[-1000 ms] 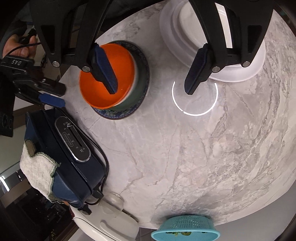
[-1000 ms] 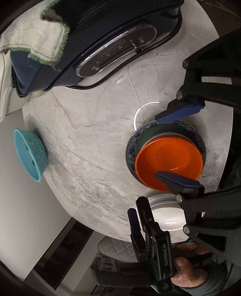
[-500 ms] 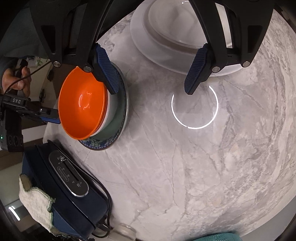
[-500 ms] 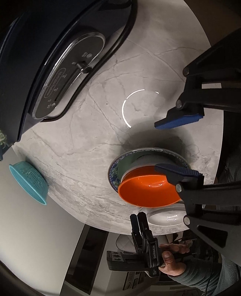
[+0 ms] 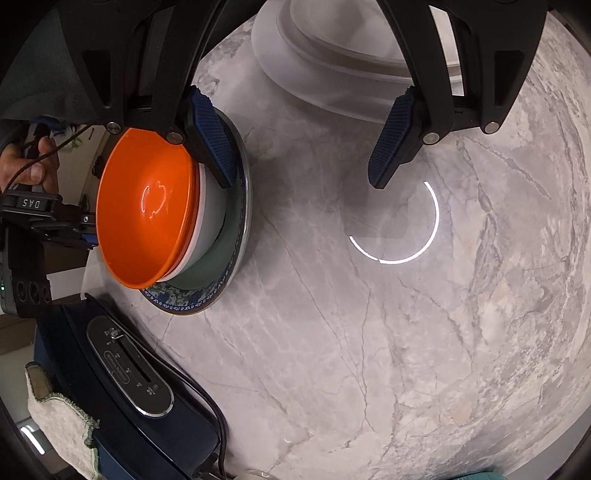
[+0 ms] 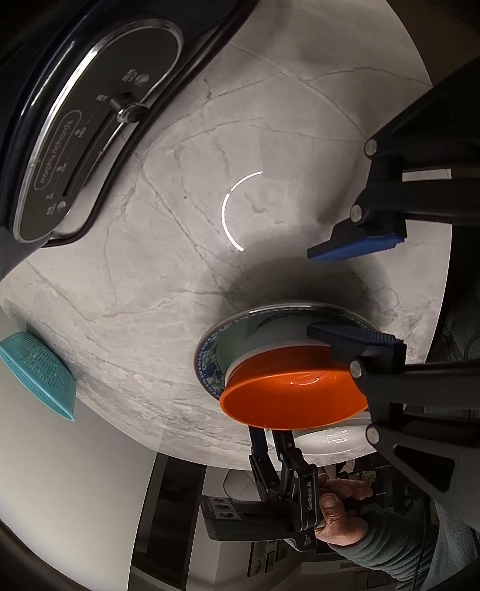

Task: Organize plates and bowls

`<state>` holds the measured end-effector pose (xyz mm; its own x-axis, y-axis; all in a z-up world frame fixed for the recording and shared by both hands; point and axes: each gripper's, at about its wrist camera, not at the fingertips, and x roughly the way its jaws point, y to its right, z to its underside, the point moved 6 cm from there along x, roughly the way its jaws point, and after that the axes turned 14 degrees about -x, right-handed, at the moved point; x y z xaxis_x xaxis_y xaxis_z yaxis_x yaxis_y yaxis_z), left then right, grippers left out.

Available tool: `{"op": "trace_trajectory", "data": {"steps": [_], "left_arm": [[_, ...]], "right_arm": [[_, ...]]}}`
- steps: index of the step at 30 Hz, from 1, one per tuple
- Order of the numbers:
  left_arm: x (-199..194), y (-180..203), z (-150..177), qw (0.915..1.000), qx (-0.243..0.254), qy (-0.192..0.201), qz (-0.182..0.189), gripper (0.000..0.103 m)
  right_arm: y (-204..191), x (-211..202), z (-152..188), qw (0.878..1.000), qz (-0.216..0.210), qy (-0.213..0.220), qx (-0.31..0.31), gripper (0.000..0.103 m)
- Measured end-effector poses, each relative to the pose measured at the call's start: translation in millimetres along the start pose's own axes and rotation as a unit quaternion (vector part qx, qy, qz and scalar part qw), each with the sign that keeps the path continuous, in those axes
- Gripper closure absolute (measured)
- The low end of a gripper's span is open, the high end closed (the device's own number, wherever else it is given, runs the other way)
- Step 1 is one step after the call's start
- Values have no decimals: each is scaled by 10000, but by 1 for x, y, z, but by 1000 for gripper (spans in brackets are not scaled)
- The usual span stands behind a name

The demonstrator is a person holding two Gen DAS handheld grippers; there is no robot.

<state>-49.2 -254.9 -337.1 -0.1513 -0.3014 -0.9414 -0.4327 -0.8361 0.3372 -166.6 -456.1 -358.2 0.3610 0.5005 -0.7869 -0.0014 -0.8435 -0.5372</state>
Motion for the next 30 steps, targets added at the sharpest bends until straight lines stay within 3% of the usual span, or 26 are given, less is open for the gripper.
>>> {"op": "trace_trajectory", "data": {"steps": [4,14,18,30], "left_arm": [[8,3,-2,10000,6,-9,27,35],[15,24,-8,9989,-3,-75,458,76],[15,34,-6,9979,25,-95,637,95],[17,41,-1,9985,-241,-91,481,96]], "right_arm": [[2,5,-2,10000,-72,-24,52,70],[9,13,-5,9993,-289,-15,228,72],[6,13,-6,9986,-489,20,202,92],[-1,14,-11,9987,-425,-116,252,93]]}}
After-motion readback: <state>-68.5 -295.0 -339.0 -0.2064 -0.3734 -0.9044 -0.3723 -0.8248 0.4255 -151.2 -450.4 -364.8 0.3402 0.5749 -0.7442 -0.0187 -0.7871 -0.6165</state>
